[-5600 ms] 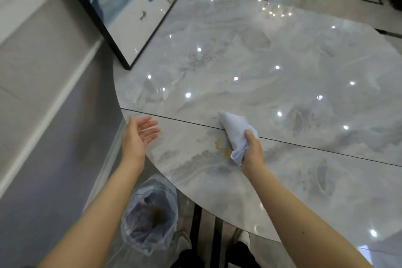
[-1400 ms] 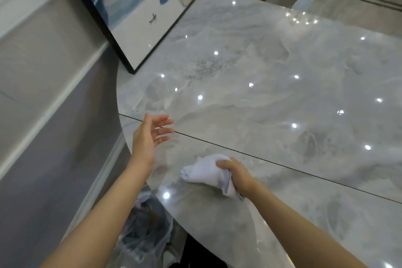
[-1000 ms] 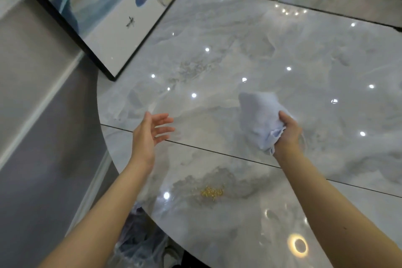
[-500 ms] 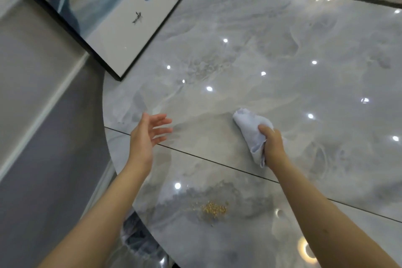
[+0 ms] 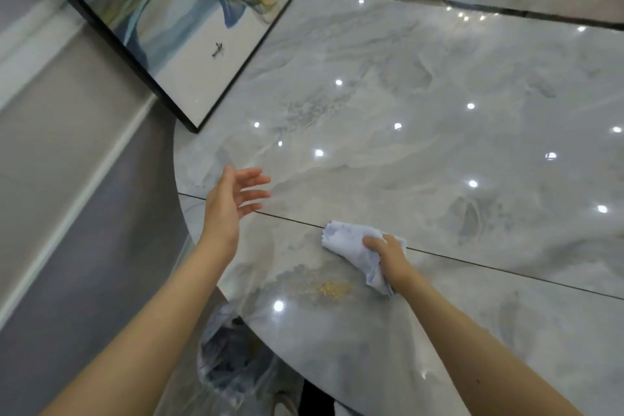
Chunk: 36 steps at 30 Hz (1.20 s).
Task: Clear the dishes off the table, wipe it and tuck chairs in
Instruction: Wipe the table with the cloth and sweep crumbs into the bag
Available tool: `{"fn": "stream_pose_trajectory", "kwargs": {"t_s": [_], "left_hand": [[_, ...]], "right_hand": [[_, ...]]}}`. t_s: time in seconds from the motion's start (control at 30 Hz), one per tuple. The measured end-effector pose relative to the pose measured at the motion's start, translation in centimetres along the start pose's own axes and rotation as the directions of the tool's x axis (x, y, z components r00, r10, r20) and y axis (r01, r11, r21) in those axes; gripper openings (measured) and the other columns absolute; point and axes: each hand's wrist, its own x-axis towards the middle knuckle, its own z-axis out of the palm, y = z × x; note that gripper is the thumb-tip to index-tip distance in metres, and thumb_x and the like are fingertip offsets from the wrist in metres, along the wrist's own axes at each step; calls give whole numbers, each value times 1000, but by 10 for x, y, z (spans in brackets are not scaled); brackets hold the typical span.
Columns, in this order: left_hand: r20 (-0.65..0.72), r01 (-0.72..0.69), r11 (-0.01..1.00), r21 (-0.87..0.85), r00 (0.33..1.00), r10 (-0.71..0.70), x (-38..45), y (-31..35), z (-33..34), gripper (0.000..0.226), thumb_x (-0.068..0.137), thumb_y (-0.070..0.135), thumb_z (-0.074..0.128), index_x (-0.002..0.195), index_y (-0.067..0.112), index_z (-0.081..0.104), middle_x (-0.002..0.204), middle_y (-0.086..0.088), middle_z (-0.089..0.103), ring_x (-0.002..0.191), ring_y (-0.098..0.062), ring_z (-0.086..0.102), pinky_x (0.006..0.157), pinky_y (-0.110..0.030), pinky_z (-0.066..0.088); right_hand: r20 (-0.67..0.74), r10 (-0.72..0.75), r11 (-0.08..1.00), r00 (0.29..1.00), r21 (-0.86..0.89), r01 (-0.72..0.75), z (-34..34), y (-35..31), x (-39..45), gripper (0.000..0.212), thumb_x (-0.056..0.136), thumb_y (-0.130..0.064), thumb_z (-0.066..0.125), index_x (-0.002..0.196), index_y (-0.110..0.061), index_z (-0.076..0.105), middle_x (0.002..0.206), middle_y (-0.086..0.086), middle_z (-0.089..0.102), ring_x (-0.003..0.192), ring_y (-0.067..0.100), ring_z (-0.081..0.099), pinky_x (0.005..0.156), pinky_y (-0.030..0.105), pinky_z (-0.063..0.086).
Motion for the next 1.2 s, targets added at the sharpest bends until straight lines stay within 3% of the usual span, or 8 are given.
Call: {"fn": "stream_pose_trajectory", "kwargs": {"t_s": [0.13,0.27,0.4,0.6,0.73,0.87,1.0,1.2], "left_hand": [[49,-11,1000,10,999,10,-27,-16,-14,50,101,42,23,97,16,65,96,-4,69,79,-18,65,72,-29,49],[94,1,1000,13,996,-2,-50,-34,-25,50,101,41,21,95,17,65,94,-3,69,77,-17,65,70,-29,49],[140,-11,999,35,990,6,-69,-50,-29,50,101,41,21,97,17,65,98,-3,70,83,-20,66,73,-31,50],[184,34,998,52,982,-43,-87,-66,-14,50,101,40,21,96,17,65,95,-3,70,81,-19,65,73,-31,49],[265,60,997,52,962,-72,-100,-71,30,49,102,40,21,96,16,64,96,-4,68,80,-19,64,72,-31,47],[344,98,994,54,932,-111,-109,-73,79,48,102,39,22,94,15,63,93,-3,67,75,-18,62,68,-29,44],[414,93,993,71,903,-114,-110,-75,116,49,101,40,22,94,17,64,93,-3,68,73,-16,63,65,-26,45],[436,118,989,85,889,-143,-109,-94,132,50,101,41,22,93,16,64,94,-4,68,74,-17,64,68,-28,46]], "right_hand": [[-52,-11,999,999,51,14,10,19,-37,55,67,-30,50,106,6,61,91,11,59,86,21,52,65,22,42],[-106,19,990,994,139,-4,18,39,-67,20,82,-17,58,93,-1,60,74,2,54,71,12,50,57,15,41],[-204,68,963,977,269,-11,28,63,-84,51,72,-33,57,107,4,60,99,19,63,90,29,59,72,29,43],[-232,193,750,953,661,9,3,65,-109,25,84,-21,56,96,0,61,51,5,66,52,21,63,43,16,47],[-352,136,611,926,766,201,-41,69,-126,23,93,-20,43,93,-8,64,66,4,72,57,18,68,53,20,54],[-542,168,529,824,755,388,-101,77,-144,31,94,-17,39,90,-12,69,75,3,73,69,21,69,60,23,56],[-659,237,487,713,716,500,-154,86,-169,44,94,-17,39,69,-15,74,64,0,71,56,16,68,53,20,55],[-741,247,641,624,608,468,-180,120,-170,14,80,-24,56,81,-16,67,65,-6,70,67,16,66,65,25,50]]}}
